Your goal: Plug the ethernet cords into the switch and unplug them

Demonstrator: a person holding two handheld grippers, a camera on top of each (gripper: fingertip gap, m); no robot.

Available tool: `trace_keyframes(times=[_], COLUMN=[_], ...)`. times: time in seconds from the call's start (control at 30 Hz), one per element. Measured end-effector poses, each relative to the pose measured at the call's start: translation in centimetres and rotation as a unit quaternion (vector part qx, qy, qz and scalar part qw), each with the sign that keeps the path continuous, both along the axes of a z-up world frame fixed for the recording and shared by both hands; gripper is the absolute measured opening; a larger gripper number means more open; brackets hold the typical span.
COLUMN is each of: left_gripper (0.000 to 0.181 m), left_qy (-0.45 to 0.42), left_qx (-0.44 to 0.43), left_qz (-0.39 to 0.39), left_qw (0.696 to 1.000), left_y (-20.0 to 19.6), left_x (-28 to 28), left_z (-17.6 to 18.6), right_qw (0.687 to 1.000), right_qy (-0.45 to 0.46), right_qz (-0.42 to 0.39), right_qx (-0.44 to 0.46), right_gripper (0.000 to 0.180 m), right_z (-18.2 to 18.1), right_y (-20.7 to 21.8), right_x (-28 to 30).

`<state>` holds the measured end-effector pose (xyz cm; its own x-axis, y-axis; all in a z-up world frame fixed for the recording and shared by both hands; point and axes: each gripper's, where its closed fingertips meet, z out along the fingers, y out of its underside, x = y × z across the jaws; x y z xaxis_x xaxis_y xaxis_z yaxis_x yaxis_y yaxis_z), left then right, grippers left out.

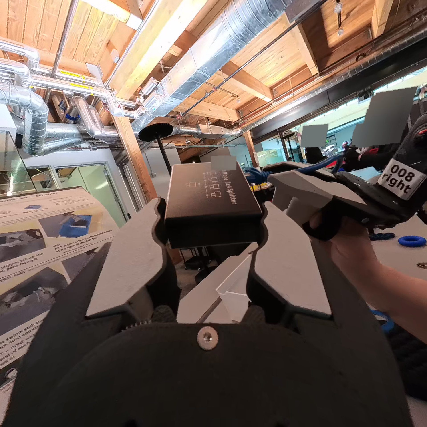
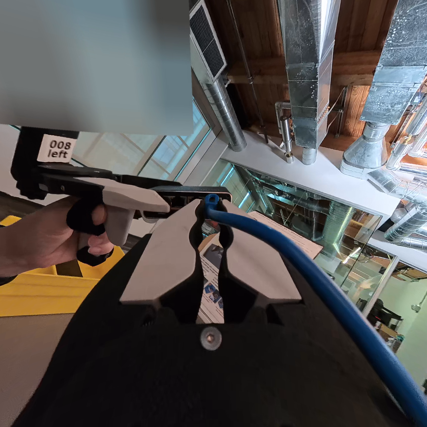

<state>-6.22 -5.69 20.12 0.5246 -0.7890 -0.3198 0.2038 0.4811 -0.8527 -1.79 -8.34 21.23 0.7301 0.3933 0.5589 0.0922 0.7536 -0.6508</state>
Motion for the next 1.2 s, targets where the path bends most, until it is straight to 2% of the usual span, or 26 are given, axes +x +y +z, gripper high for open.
trace_keyframes(times=[0.07,0.4,0.57,0.7,0.97,1.07,1.2], left_gripper=[0.076,0.076,0.076,0.077,0.081,0.079,0.078], left_qy=[-0.002,-0.012,-0.044,-0.073,-0.036,-0.043,-0.038], left_qx=[0.0,-0.024,-0.015,-0.061,-0.173,-0.169,-0.088], left_qz=[-0.006,-0.024,-0.002,-0.044,-0.086,-0.085,-0.007], left_qw=[1.0,0.999,0.999,0.994,0.981,0.981,0.995], left_y=[-0.2,-0.5,-0.2,0.1,1.6,1.9,1.9], left_x=[0.0,0.1,-0.4,-0.6,1.4,1.4,1.0], left_z=[0.0,0.1,0.7,0.8,-1.5,-1.6,-1.1], right_qw=[1.0,1.0,0.999,0.998,0.996,0.997,0.998], right_qy=[0.006,0.002,-0.007,-0.024,-0.04,-0.039,-0.03], right_qz=[0.015,-0.016,-0.045,-0.062,-0.082,-0.072,-0.05], right_qx=[-0.001,0.011,-0.016,0.009,0.022,0.012,-0.026], right_gripper=[0.011,0.011,0.011,0.01,0.009,0.009,0.01], right_z=[0.2,0.3,0.0,-0.1,0.0,-0.1,-0.1], right_y=[-0.3,-0.3,0.8,0.4,0.5,0.7,1.2], right_x=[0.0,0.2,0.1,-0.2,0.3,0.5,0.6])
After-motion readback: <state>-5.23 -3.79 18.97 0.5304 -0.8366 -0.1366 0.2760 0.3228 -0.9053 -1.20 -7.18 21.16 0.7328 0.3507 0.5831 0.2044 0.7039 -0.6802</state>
